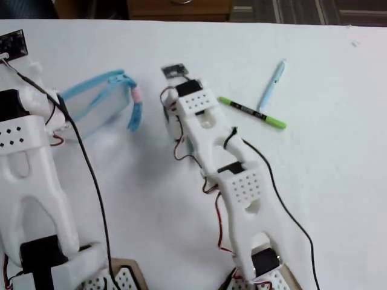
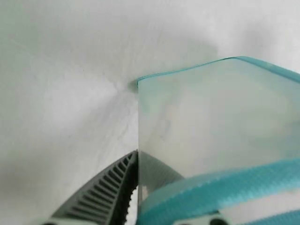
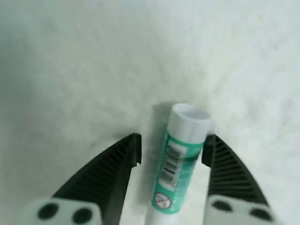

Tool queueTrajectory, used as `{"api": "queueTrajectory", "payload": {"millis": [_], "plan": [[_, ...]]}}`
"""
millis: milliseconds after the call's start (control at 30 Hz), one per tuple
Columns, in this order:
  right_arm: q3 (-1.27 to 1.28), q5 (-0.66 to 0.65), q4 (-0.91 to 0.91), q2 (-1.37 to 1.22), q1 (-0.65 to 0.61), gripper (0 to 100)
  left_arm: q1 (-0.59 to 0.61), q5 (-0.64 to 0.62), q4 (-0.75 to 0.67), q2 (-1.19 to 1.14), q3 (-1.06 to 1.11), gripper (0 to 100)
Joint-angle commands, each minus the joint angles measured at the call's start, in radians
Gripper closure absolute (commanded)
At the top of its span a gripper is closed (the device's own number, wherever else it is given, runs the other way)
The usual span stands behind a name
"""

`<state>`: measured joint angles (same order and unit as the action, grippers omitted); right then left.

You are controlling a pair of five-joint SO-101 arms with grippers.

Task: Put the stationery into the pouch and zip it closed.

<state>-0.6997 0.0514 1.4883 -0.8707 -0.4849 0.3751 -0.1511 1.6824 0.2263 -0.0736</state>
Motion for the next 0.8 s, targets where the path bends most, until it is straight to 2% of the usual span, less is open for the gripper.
{"api": "queueTrajectory", "payload": {"millis": [0, 100, 200, 233, 300, 467, 600, 767], "plan": [[-0.100, 0.000, 0.027, -0.061, 0.007, 80.1, 0.007, -0.005, 0.005, 0.004, -0.015, 98], [-0.190, 0.000, 0.084, -0.105, 0.015, 83.6, 0.007, -0.005, 0.005, 0.004, -0.015, 98], [-0.295, 0.000, 0.147, -0.133, 0.016, 97.9, 0.007, -0.005, 0.005, 0.004, -0.015, 98], [-0.327, -0.002, 0.168, -0.134, 0.016, 98.8, 0.007, -0.005, 0.005, 0.004, -0.015, 98], [-0.400, -0.002, 0.228, -0.128, 0.016, 95.4, 0.007, -0.005, 0.011, 0.004, -0.015, 98], [-0.618, 0.003, 0.286, -0.031, 0.030, 98.2, 0.007, -0.005, 0.017, 0.004, -0.015, 98], [-0.736, 0.104, 0.285, 0.140, 0.018, 98.2, 0.007, -0.005, 0.017, 0.004, -0.015, 98], [-0.855, 0.198, 0.252, 0.306, -0.077, 98.1, 0.007, -0.005, 0.017, 0.004, -0.015, 98]]}}
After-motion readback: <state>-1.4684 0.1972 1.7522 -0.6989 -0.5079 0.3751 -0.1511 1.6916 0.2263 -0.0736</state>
